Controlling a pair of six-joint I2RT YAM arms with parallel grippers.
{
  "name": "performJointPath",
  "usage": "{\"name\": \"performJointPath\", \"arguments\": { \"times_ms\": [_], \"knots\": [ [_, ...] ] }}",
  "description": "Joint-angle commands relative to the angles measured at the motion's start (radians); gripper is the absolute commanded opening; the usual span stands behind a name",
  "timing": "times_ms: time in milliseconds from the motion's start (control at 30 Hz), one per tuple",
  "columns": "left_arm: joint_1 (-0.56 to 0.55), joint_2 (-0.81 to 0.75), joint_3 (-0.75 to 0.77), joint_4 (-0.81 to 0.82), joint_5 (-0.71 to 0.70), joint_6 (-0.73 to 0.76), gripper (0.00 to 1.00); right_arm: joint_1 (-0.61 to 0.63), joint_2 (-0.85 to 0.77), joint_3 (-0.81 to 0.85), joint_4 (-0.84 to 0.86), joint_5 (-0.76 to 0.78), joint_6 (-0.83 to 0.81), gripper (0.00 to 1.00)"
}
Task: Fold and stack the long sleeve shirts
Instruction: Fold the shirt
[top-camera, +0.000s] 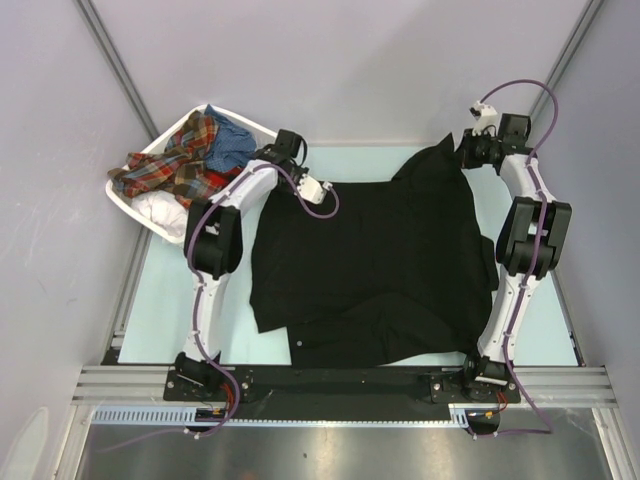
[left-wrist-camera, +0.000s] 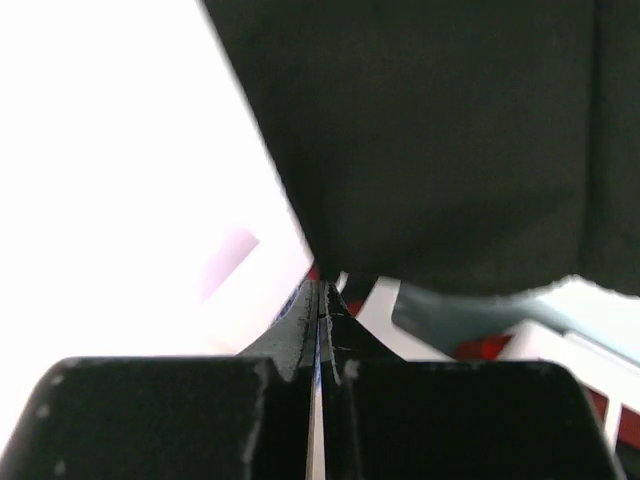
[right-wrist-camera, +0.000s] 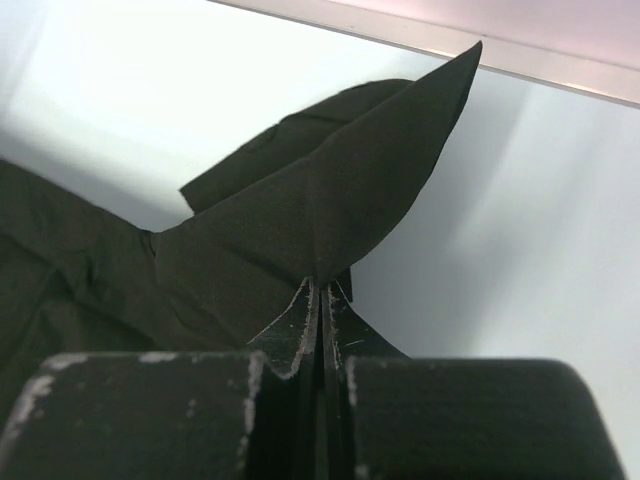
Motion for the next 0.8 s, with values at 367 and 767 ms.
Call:
{"name": "performJointPath", "arguments": {
  "times_ms": [367,767],
  "knots": [
    [-0.015,-0.279,-0.328,0.091,-0.031,-0.068,0.00,-0.026,-0.279,-0.205,-0.071,-0.110,-0.132,0.00],
    [-0.021,-0.063,0.008,-0.028,0.067,-0.123,0.83,-0.017,-0.354,-0.338,-0.185,-0.171,-0.247,0.00]
  ]
}}
